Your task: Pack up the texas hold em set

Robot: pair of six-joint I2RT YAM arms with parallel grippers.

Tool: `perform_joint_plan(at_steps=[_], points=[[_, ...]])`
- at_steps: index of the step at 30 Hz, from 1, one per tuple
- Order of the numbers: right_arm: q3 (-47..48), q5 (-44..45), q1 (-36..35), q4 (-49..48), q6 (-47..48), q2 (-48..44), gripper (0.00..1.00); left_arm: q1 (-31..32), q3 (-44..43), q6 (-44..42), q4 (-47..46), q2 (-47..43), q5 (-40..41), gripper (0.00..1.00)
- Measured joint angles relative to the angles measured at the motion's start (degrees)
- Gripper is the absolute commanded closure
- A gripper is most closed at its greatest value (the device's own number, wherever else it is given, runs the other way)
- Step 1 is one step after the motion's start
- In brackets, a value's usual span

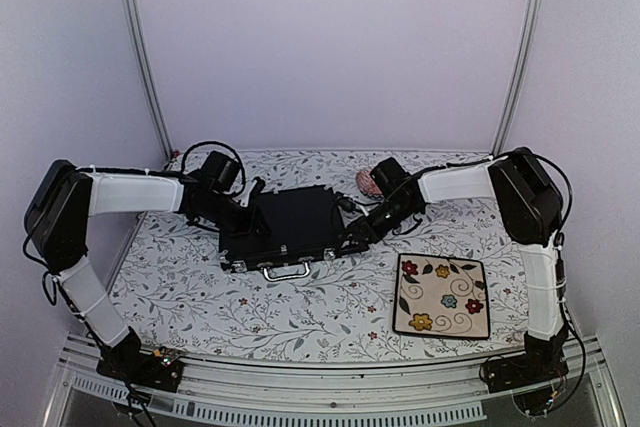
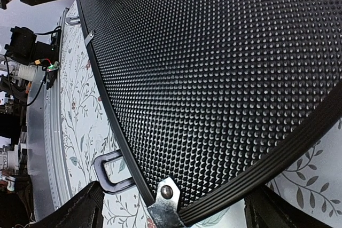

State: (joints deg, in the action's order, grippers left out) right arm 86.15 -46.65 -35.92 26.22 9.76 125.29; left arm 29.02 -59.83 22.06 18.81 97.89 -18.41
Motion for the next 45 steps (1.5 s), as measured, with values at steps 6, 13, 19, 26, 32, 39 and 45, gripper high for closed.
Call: perform_joint_plan(at_steps=[6, 13, 19, 26, 32, 39, 45], points=[[0.22, -0.94, 0.13, 0.42, -0.87, 0.24, 0.07, 0.02, 0.68, 0.0, -1.81, 0.0, -0.04, 0.82], [0.44, -1.55, 0.15, 0.68, -2.51, 0.37, 0.07, 0.09, 0.83, 0.0, -2.27, 0.02, -0.02, 0.82], [2.14, -2.32, 0.46, 1.64, -5.95, 1.66, 0.11, 0.09, 0.81, 0.0, -2.82, 0.31, -0.02, 0.82], [1.95, -1.51, 0.55, 1.92, -7.63, 1.77, 0.17, 0.13, 0.66, 0.0, -3.1, 0.55, -0.02, 0.82], [-0.39, 11.56, -3.96, 0.72, -5.14, -1.29, 0.17, 0.13, -0.33, -0.11, -3.13, 1.53, 0.07, 0.81], [-0.17, 22.73, -7.15, -0.57, -3.45, -1.9, 0.22, 0.17, -1.33, -0.7, -3.26, 2.47, 0.26, 0.81], [-2.91, 28.0, -8.02, -4.7, -1.38, -3.21, 0.23, 0.2, -1.42, -0.92, -3.34, 2.62, 0.24, 0.81]])
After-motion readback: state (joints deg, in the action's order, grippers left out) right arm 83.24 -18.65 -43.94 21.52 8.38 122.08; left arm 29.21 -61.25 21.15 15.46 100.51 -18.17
